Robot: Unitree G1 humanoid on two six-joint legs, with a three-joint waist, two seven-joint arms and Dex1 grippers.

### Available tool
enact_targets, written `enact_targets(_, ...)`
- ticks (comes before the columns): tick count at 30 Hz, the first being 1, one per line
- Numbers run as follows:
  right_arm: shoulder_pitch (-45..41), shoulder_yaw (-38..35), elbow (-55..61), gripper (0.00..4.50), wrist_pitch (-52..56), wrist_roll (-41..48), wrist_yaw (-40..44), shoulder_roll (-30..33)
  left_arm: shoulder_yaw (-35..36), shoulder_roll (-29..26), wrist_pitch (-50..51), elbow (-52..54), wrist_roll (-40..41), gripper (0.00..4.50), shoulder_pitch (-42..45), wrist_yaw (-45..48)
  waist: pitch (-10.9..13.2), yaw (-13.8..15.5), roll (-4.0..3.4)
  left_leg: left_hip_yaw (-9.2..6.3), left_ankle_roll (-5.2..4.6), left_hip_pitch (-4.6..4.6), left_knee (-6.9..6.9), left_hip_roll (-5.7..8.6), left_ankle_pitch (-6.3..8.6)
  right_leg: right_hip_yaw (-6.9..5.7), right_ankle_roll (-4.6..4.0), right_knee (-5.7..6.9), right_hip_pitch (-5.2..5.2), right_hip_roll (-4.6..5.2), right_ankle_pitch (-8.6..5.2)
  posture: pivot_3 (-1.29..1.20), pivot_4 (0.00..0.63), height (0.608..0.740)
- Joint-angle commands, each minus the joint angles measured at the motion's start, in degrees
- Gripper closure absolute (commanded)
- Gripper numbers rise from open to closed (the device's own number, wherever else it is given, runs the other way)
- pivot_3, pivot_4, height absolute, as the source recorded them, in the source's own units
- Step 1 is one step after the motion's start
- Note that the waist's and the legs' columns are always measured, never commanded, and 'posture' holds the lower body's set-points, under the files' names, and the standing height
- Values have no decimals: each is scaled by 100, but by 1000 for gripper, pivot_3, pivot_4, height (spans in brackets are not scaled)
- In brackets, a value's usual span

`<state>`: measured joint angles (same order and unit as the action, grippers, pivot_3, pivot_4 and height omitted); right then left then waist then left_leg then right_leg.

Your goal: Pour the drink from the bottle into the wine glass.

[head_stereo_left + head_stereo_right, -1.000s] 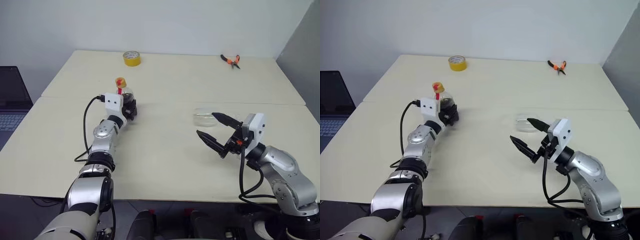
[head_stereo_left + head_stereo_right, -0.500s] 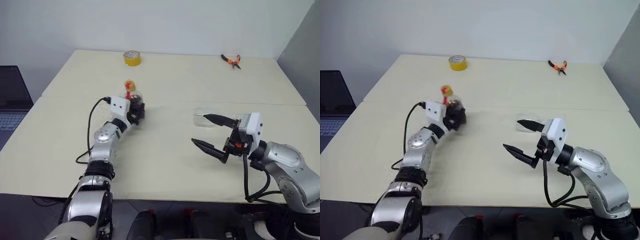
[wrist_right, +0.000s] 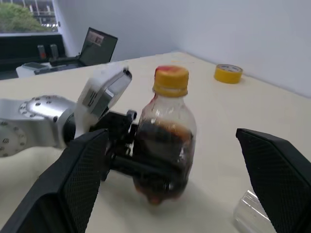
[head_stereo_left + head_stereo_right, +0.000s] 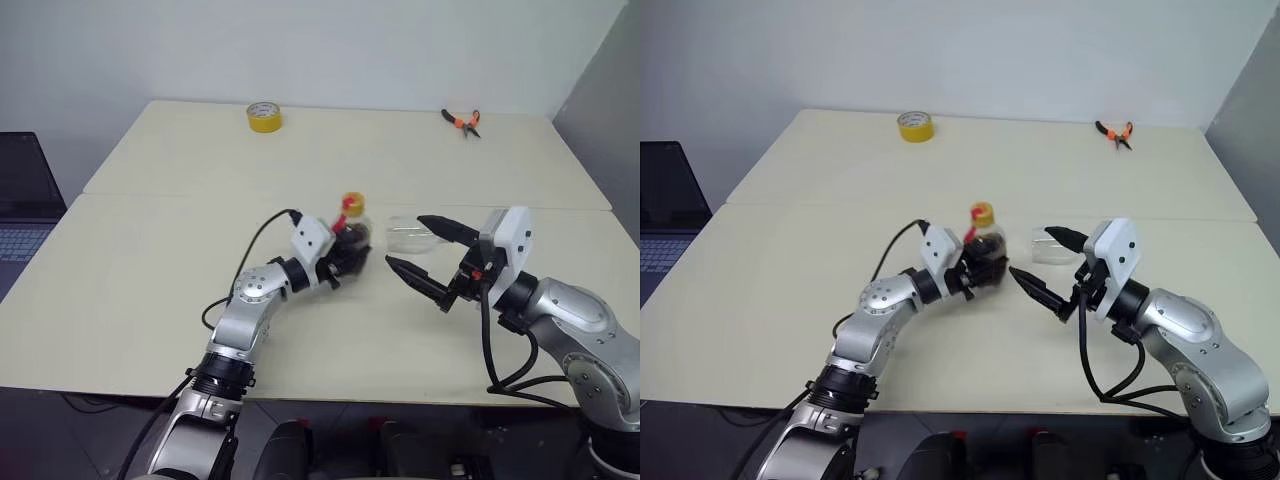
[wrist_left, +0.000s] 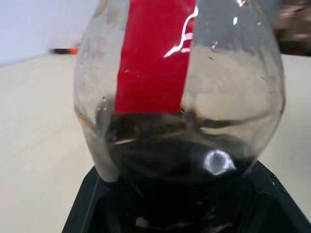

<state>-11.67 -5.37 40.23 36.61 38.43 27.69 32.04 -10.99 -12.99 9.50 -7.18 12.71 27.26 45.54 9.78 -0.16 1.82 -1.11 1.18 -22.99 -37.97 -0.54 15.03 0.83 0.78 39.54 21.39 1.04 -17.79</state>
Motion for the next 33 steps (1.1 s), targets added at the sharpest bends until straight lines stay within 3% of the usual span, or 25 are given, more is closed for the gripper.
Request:
enact_targets(1, 29, -403, 350, 0, 300, 616, -89, 122, -167, -85, 22, 277, 195, 2577, 213, 568, 0, -2, 0, 0, 0, 0, 0, 0, 0, 0, 0, 0, 0, 0, 0, 0, 150, 740)
enact_targets(6, -62, -408, 481, 0, 579, 912, -161, 301, -302, -117, -85, 158, 111, 2577, 286, 844, 1, -3, -1, 0, -2, 0, 1, 0, 1, 0, 0, -2, -1, -1, 0, 0, 150, 740)
enact_targets(23, -767, 215, 59, 0, 716, 337, -590, 204, -529, -54, -663, -108, -279, 2577, 338, 1016, 1, -2, -1, 0, -3, -2, 1, 1, 1, 1, 0, -7, -1, -1, 0, 0, 150, 740)
enact_targets(26, -821, 198, 45, 637, 770, 313, -584, 188, -523, -37, -715, -160, -307, 2578, 348, 1027, 1, -2, -1, -2, -3, -2, 2, 1, 1, -1, 0, -7, 0, -2, 0, 0, 150, 740)
enact_targets(33, -836, 262, 63, 3101, 853, 254, -454, 301, -514, -8, -789, -229, -365, 2578, 367, 1037, 1, -2, -1, -2, -3, -3, 1, 1, 1, -1, 0, -7, 0, -2, 0, 0, 150, 740)
